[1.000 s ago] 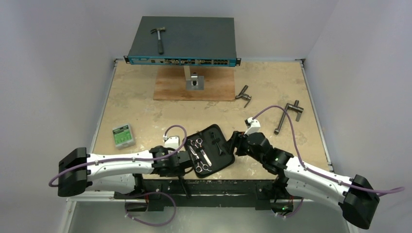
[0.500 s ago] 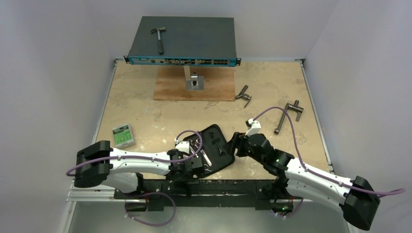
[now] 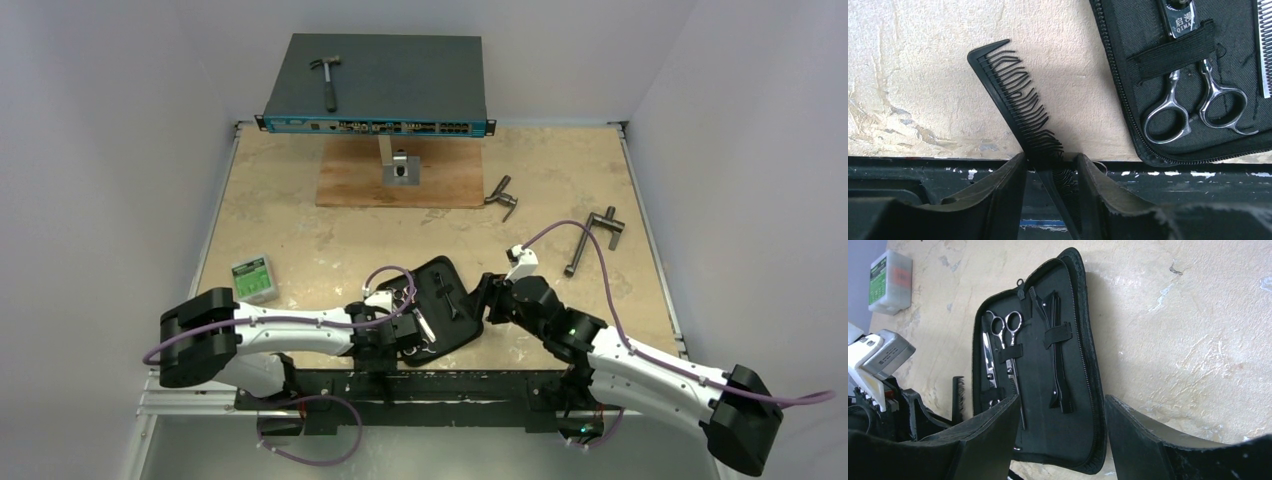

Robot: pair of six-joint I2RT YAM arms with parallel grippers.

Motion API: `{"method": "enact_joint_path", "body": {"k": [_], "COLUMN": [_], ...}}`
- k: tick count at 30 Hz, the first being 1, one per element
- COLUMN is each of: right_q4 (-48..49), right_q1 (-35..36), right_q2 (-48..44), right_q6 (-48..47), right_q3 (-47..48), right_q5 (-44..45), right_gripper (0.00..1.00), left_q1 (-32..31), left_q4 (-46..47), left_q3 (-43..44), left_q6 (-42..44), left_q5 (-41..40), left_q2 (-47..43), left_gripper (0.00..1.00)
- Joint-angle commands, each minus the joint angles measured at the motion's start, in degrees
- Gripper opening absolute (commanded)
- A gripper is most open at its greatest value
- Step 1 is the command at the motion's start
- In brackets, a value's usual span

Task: Sort the hair-cutting tools
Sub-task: Pick up the comb at the center of the board.

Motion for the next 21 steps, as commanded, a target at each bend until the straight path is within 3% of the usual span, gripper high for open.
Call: {"method": "enact_joint_path", "body": {"k": [1,13,21], "right_q4": [0.62,0.52,1.05], "right_q1": [-0.14,-0.15,-0.19], "right_q2": [-0.19,0.89,1.99], "right_q6": [-0.88,-0.88,-1.06], "right_q3": [0.24,0.69,1.20], "right_q5": [-0.20,0.17,0.43], "right_gripper": [0.62,0.62,0.62], "left_q1": [1.36,3.82,3.75], "left_q4": [7.84,6.24,-0.55], "left_q3": [-3.01,0.24,1.99], "left_q6": [2.04,6.88,7.51], "left_q5": [-0.03,-3.88,-6.99], "left_q2": [4.49,5.45,-0.35], "left_gripper": [0.38,0.19,0.02]}}
